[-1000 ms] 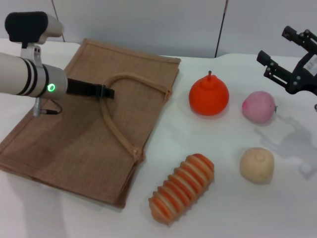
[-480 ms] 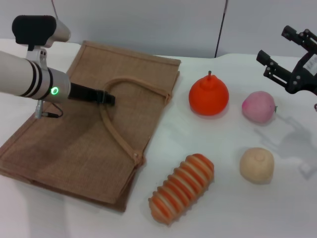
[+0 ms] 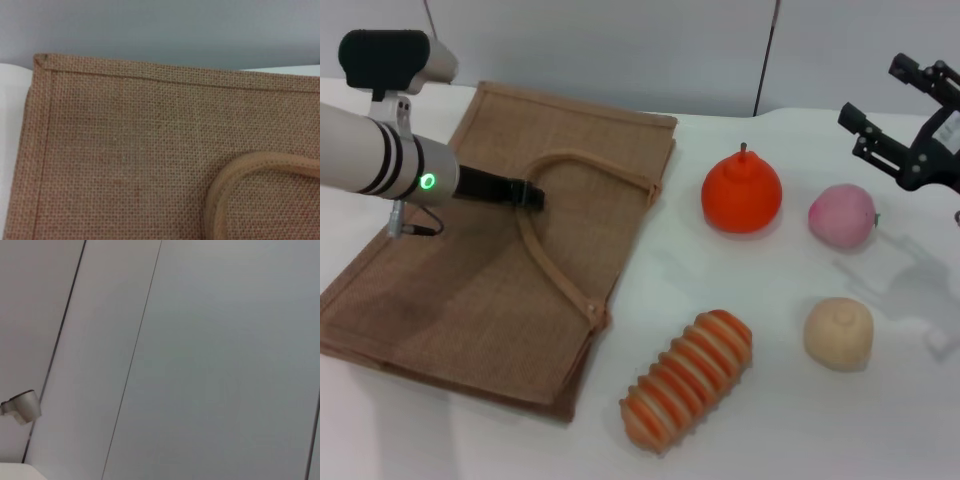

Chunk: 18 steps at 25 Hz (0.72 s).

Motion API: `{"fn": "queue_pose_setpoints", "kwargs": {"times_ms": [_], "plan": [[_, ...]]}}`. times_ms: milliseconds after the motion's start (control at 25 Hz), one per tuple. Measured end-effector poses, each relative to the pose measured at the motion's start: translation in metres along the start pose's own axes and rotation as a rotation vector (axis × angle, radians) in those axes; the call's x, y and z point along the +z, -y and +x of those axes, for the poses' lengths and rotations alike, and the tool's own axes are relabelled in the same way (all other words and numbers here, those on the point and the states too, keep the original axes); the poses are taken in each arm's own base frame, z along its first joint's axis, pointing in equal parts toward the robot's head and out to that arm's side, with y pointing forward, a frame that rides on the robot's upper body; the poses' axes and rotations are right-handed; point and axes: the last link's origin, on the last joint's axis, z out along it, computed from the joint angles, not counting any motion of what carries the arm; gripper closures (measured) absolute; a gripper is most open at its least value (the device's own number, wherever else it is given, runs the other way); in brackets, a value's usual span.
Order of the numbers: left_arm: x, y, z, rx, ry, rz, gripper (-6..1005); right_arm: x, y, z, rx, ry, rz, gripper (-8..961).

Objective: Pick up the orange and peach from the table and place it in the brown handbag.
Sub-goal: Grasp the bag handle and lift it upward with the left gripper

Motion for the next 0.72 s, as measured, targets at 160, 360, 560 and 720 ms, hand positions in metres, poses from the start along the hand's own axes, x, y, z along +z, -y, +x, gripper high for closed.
{"fn": "queue_pose_setpoints", "kwargs": {"times_ms": [160,360,560,720], "plan": [[0.0002,0.0008,0.0008,-0.001,-0.011,0.006,686,-0.0004,-0.0001,0.0002,0.000,-0.001,0.001,227],[0.0006,0.0010,0.0026,-0.011,-0.035,0.004,757,0.0000,0.0000,0.0000,0.000,0.000,0.000,229],[0.0011,0.0003,0.0039,-0.024,-0.064,-0.008,838,0.0002,0.0001,-0.0001,0.000,0.000,0.000,232],[0.0002,-0.0022,0.0043,-0.031,-0.117,-0.052,869,-0.0004,0.0000,0.0002,0.000,-0.001,0.001,234]]}}
